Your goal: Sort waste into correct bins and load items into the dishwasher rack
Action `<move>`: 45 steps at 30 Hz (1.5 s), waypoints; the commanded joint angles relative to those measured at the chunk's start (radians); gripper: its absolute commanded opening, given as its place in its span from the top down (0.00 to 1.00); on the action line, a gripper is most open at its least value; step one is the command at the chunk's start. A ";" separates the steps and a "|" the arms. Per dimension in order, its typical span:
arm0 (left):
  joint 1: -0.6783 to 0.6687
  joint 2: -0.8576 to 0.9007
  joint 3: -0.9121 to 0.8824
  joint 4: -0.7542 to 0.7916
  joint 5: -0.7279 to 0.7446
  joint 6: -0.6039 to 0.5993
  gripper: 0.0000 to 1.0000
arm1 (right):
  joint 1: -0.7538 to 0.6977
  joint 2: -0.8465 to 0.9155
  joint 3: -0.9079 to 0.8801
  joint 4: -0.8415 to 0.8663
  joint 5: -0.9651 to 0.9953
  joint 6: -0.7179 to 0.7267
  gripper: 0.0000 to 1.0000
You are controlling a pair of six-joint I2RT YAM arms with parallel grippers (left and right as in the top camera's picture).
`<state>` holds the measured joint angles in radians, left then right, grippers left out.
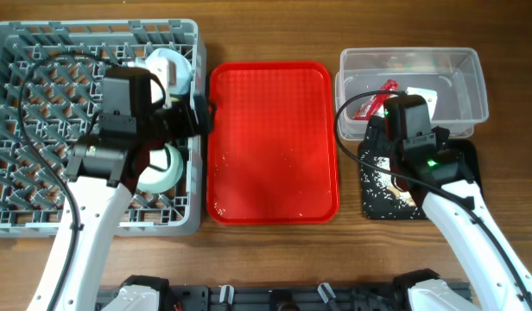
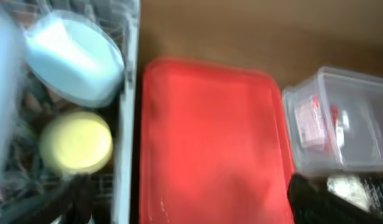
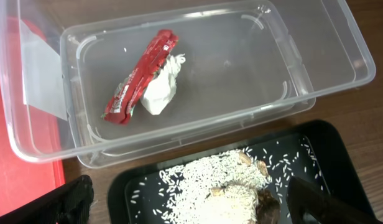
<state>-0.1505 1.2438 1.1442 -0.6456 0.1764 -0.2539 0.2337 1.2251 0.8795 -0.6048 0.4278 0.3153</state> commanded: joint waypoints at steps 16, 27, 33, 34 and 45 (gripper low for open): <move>-0.004 -0.004 0.006 0.087 -0.088 -0.024 0.00 | -0.001 -0.033 0.008 0.001 0.016 0.000 0.00; -0.004 -0.004 0.006 0.087 -0.089 -0.024 0.00 | -0.001 -0.466 0.008 0.000 0.016 0.000 0.00; -0.004 -0.004 0.006 0.087 -0.088 -0.024 0.00 | -0.001 -0.713 -0.010 -0.036 0.037 -0.003 0.00; -0.004 -0.004 0.006 0.087 -0.089 -0.024 0.00 | -0.001 -0.747 -0.015 -0.038 0.048 -0.001 0.01; -0.004 -0.004 0.006 0.087 -0.089 -0.024 0.00 | -0.084 -1.130 -0.437 0.500 -0.130 0.000 0.00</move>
<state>-0.1505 1.2434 1.1454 -0.5602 0.1009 -0.2691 0.1982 0.1242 0.5587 -0.2001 0.4221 0.3157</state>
